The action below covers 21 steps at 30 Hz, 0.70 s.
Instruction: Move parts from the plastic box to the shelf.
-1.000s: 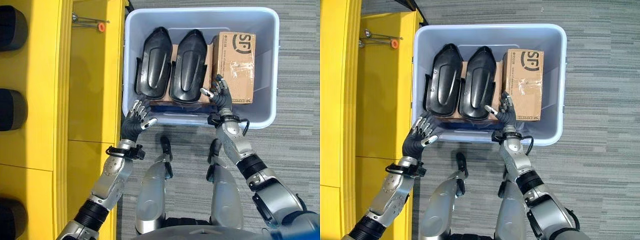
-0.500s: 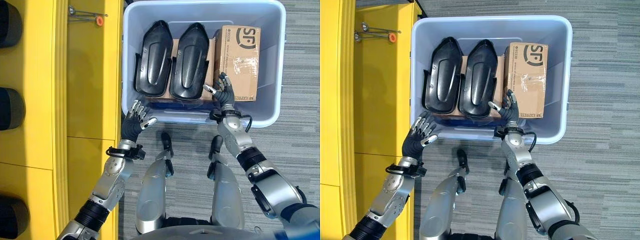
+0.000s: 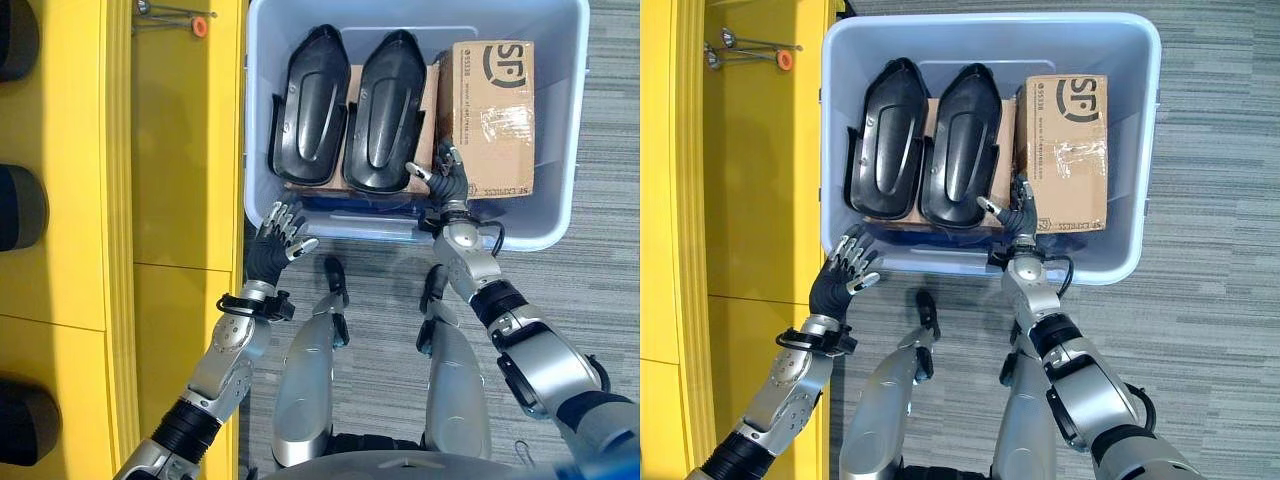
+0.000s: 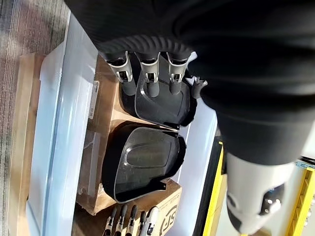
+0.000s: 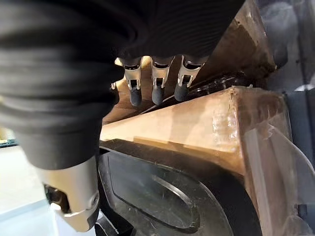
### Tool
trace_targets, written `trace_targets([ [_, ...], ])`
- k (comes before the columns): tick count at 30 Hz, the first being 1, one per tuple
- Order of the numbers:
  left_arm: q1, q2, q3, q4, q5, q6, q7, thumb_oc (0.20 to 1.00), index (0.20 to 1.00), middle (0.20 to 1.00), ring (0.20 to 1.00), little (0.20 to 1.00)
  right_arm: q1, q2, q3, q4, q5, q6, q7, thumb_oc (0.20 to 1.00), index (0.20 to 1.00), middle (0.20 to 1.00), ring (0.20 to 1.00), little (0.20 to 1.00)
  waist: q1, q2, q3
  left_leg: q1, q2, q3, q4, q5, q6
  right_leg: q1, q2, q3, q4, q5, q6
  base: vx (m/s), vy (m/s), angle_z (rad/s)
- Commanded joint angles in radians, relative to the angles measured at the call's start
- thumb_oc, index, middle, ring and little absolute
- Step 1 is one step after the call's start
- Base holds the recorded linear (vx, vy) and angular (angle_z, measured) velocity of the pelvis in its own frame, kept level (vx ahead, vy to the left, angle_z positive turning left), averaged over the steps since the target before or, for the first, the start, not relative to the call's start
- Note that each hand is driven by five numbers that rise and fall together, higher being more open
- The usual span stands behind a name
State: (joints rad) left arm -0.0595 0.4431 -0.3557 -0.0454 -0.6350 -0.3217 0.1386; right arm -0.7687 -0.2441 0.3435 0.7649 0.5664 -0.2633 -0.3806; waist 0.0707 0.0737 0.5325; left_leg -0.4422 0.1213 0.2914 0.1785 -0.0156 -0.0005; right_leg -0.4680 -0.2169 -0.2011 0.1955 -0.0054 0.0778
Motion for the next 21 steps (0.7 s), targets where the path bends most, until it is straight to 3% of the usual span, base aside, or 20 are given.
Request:
trace_targets([
  [1,-0.002,0.021,-0.015,-0.067,0.037,-0.062,0.015,1.0,1.0,1.0,1.0,1.0,-0.054,-0.001,-0.003,0.015,0.002,-0.037,-0.016,1.0,1.0,1.0,1.0,1.0,0.004,0.019,-0.013,-0.035,0.132,-0.097,0.04,0.046,-0.128,-0.035,-0.104,0.072,-0.011,0.097,0.101,0.0,0.0,0.0],
  [21,0.001,0.037,-0.019,-0.077,0.033,-0.066,0.026,1.0,1.0,1.0,1.0,1.0,-0.135,-0.013,-0.008,0.112,-0.004,-0.033,-0.037,1.0,1.0,1.0,1.0,1.0,0.023,0.022,-0.013,-0.092,0.122,-0.12,0.052,0.044,-0.125,-0.059,-0.106,0.058,-0.008,0.092,0.098,0.0,0.0,0.02],
])
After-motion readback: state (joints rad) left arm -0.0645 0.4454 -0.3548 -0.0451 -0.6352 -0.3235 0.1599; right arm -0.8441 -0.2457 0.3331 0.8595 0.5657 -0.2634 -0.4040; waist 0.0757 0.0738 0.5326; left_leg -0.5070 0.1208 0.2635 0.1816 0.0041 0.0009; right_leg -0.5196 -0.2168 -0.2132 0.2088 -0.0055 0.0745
